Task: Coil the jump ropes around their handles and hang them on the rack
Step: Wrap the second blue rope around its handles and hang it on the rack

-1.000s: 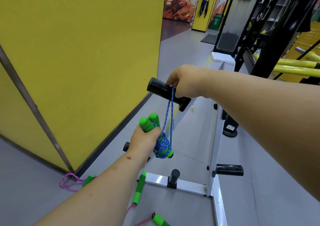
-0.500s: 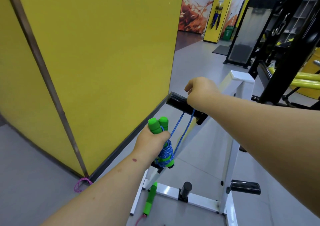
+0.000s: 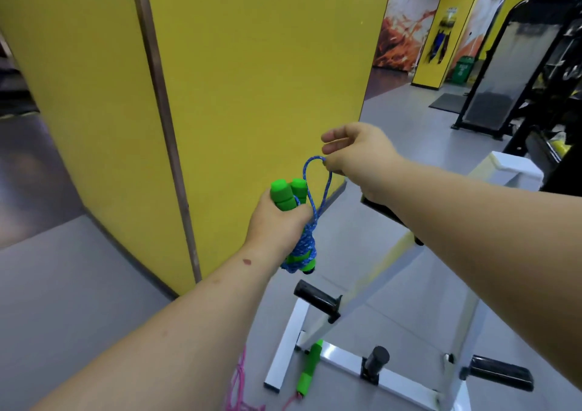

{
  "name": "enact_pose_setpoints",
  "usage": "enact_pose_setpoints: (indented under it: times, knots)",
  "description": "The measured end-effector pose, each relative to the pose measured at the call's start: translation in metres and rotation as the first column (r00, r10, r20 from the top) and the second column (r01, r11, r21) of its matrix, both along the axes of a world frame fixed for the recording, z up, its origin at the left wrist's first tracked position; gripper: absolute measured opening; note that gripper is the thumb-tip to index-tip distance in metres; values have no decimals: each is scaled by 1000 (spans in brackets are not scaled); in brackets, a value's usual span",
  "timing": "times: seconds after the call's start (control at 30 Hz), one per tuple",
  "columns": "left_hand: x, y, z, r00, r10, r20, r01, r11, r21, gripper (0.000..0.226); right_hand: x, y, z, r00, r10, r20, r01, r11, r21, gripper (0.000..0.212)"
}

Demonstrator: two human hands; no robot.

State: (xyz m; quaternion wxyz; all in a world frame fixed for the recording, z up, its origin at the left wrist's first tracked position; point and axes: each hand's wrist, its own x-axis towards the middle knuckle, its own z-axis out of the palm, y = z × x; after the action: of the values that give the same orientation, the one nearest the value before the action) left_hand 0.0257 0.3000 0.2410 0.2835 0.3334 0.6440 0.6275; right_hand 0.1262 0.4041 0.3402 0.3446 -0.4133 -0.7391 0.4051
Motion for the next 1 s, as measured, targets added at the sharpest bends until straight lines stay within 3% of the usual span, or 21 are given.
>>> enact_pose_setpoints:
  times: [0.17, 0.37, 0.53, 0.63, 0.73, 0.9, 1.0]
  knots:
    - [-20, -46, 20, 992, 88, -88, -89, 996, -17, 29, -9, -48, 22, 993, 114, -27, -115, 991, -74, 30]
    - [-20, -128, 57, 957, -2, -290, -14, 999, -53, 19, 7, -130, 78, 982, 188, -19, -188, 969, -163, 31]
    - [-4, -199, 103, 909, -70, -411, 50, 997, -60, 21, 29, -201, 135, 958, 247, -142, -277, 927, -252, 36]
    - [10, -242, 134, 875, -172, -453, 153, 985, -79, 21, 45, -236, 165, 931, 280, -234, -343, 891, -298, 39]
    - [26, -283, 166, 852, -317, -417, 290, 948, -127, 28, 59, -265, 190, 923, 326, -205, -375, 882, -285, 41]
    - [48, -339, 216, 757, -549, -354, 520, 834, -182, 33, 75, -302, 221, 907, 396, -144, -415, 900, -134, 41]
    - [62, -365, 242, 676, -630, -382, 643, 758, -113, 30, 84, -315, 227, 927, 360, -101, -365, 930, -35, 39]
